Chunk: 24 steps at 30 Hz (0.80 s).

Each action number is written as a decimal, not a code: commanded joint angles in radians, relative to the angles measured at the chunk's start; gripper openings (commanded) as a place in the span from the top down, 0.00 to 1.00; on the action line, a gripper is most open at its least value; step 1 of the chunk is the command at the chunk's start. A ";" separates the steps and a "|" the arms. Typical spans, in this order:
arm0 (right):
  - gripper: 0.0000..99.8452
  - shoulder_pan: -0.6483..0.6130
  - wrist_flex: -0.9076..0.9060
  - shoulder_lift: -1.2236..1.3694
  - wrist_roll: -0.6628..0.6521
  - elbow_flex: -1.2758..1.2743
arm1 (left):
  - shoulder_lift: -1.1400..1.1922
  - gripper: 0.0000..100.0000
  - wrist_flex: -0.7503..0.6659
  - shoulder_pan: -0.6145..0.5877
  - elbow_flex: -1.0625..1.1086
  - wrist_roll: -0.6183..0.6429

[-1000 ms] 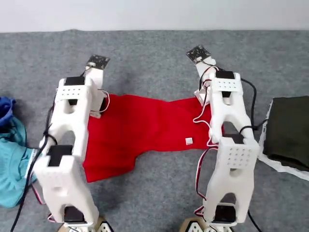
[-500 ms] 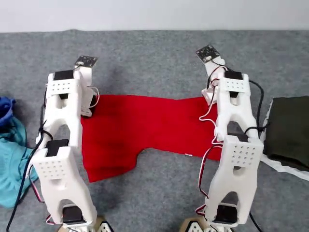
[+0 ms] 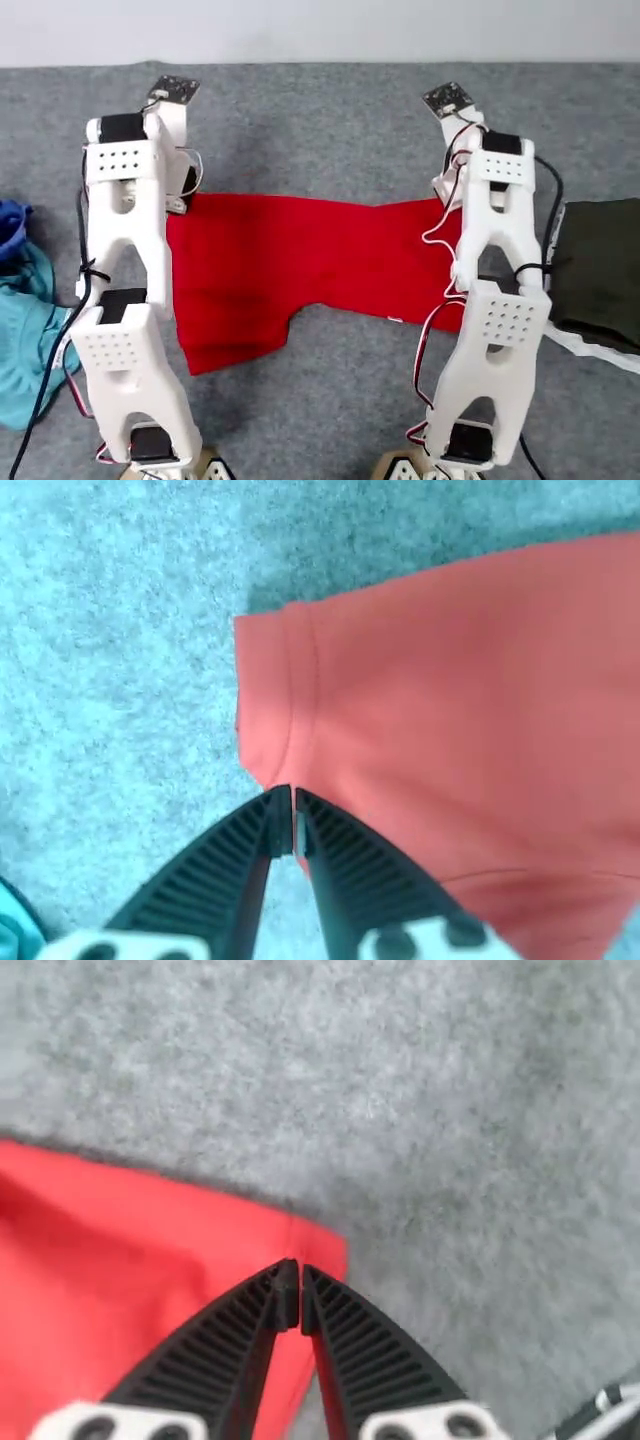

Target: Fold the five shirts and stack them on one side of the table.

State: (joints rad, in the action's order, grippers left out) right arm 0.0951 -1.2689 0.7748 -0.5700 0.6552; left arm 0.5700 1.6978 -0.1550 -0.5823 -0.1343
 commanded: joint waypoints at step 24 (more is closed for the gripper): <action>0.88 -0.097 -0.529 -0.117 0.399 0.112 | -0.485 0.99 0.057 -0.213 0.406 0.104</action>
State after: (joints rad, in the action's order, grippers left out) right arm 0.0107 -1.7538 0.7534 -0.1864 0.7365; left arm 0.1757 1.7238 -0.3468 -0.2064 -0.0391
